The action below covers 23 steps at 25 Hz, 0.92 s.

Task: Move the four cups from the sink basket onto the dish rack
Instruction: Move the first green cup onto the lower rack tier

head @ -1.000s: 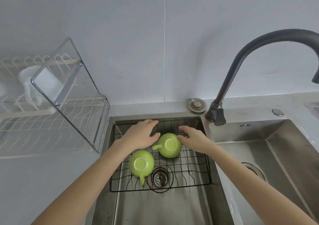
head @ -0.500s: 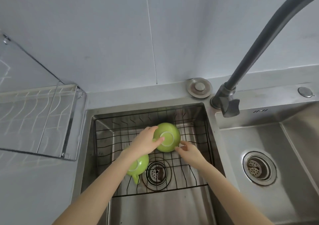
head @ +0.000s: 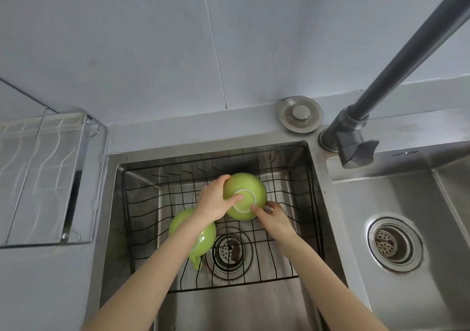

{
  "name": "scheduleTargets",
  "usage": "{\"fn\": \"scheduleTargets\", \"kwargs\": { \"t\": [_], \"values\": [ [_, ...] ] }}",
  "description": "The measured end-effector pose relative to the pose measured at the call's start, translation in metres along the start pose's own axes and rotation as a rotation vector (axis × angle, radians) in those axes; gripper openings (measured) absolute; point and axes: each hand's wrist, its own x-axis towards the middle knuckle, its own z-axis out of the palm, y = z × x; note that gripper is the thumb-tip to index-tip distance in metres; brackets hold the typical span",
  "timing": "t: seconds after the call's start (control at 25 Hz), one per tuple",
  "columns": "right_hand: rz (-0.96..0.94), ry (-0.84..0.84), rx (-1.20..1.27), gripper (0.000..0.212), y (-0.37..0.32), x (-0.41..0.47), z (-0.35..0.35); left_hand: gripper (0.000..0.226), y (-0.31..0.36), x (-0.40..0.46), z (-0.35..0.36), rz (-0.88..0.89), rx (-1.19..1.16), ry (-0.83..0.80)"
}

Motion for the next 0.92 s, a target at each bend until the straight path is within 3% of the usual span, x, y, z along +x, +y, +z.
{"fn": "scheduleTargets", "kwargs": {
  "t": [0.44, 0.92],
  "values": [
    [-0.05, 0.035, -0.029, 0.054, 0.006, -0.017, -0.002, 0.061, -0.006, -0.031, 0.0, -0.056, -0.255, 0.098],
    [-0.27, 0.096, -0.106, 0.058, 0.015, -0.125, 0.02, 0.06, -0.019, -0.161, -0.018, -0.085, -0.68, 0.171]
  ]
}}
